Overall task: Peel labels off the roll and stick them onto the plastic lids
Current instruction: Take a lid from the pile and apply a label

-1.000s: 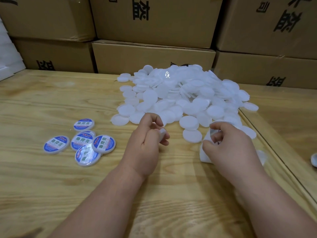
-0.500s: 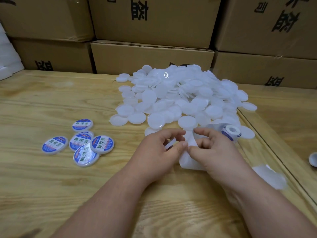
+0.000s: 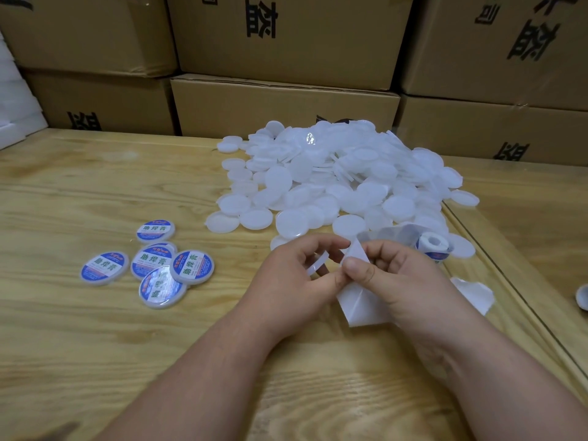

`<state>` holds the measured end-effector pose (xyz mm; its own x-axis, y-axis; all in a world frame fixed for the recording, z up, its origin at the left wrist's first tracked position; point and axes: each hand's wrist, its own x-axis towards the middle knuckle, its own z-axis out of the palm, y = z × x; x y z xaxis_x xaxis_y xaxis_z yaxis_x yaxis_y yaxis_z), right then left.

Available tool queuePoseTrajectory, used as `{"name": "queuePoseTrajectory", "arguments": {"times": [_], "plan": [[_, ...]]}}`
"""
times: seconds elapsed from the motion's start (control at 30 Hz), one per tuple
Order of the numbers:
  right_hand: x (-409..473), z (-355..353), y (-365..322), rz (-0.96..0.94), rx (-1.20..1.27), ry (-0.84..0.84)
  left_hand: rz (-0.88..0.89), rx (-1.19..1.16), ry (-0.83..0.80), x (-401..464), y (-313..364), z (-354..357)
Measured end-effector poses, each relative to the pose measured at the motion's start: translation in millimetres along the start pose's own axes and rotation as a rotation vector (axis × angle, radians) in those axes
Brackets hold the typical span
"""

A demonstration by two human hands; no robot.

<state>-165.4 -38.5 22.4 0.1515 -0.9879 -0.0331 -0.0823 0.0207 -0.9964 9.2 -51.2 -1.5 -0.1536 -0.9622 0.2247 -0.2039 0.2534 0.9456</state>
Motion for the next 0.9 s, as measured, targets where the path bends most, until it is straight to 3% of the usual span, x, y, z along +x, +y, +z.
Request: {"name": "queuePoseTrajectory", "arguments": {"times": [0.33,0.9], "plan": [[2.3,-2.9,-1.4,0.138,-0.051,0.085,-0.001,-0.027,0.026,1.3,0.4,-1.9],[-1.7,-0.3,-4.6,0.032,-0.039,0.057,-0.027,-0.01,0.047,-0.5,2.4,-1.6]]}}
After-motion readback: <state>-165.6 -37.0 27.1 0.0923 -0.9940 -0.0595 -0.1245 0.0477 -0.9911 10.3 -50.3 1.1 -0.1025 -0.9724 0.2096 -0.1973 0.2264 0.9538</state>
